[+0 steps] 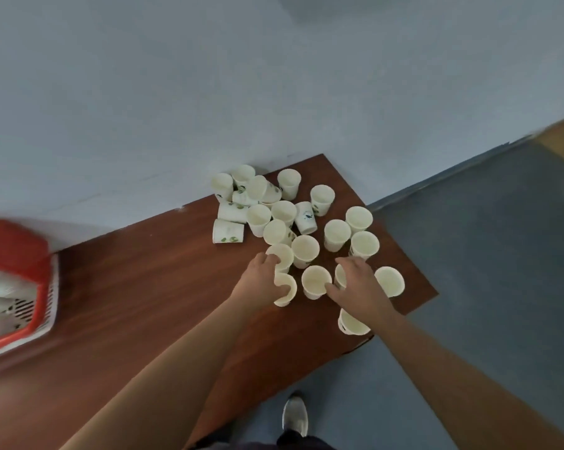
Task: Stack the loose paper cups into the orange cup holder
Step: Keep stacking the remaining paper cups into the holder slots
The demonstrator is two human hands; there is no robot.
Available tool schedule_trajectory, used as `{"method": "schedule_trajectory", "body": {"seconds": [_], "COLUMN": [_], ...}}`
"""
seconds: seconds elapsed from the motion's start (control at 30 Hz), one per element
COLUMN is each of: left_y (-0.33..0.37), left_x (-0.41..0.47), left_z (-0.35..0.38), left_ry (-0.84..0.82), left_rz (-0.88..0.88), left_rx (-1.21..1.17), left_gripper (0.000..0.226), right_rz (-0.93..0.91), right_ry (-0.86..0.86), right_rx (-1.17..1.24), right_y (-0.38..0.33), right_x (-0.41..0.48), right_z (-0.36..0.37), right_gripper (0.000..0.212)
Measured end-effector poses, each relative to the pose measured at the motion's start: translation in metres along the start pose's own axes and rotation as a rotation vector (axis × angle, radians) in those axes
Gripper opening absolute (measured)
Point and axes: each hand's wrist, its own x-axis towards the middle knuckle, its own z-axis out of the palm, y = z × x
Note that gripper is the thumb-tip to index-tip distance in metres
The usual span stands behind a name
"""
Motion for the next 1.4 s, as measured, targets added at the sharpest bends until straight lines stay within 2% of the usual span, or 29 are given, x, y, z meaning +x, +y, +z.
{"method": "schedule_trajectory", "body": {"seconds": [0.2, 0.37, 0.53, 0.63, 0.8, 0.97, 1.27, 1.4], "left_y": [0.004, -0.001, -0.003, -0.009, -0.029, -0.056, -0.153, -0.221], "left_x": [0.017, 0.025, 0.023, 0.017, 0.002, -0.017, -0.106, -0.163], "left_z": [0.04, 0.053, 0.063, 0.066, 0.049, -0.003, -0.123, -0.168], "left_ry": [-0.049, 0.004, 0.01, 0.008, -0.03, 0.039, 0.44, 0.639], "left_rz": [-0.138, -0.177, -0.125, -0.071, -0.044, -0.069, -0.263, -0.38], "left_rx": [0.129, 0.205, 0.187, 0.181, 0.127, 0.045, -0.223, -0.315], "left_gripper": [0.092, 0.083, 0.074, 0.07, 0.074, 0.07, 0.057, 0.063], "right_rz": [-0.099, -0.161, -0.209, -0.266, -0.274, -0.314, -0.444, -0.558], "right_ry": [0.027, -0.011, -0.109, -0.095, -0.056, -0.069, -0.04, -0.039], "right_rx": [-0.112, -0.216, -0.355, -0.41, -0.332, -0.161, 0.009, 0.047], "right_y": [0.018, 0.017, 0.02, 0.025, 0.011, -0.046, -0.213, -0.3], "right_x": [0.006, 0.029, 0.044, 0.042, 0.032, 0.026, 0.041, 0.034], "right_z": [0.032, 0.046, 0.061, 0.071, 0.066, 0.043, 0.046, 0.076], "right_gripper": [0.082, 0.09, 0.087, 0.077, 0.072, 0.072, 0.072, 0.074]}}
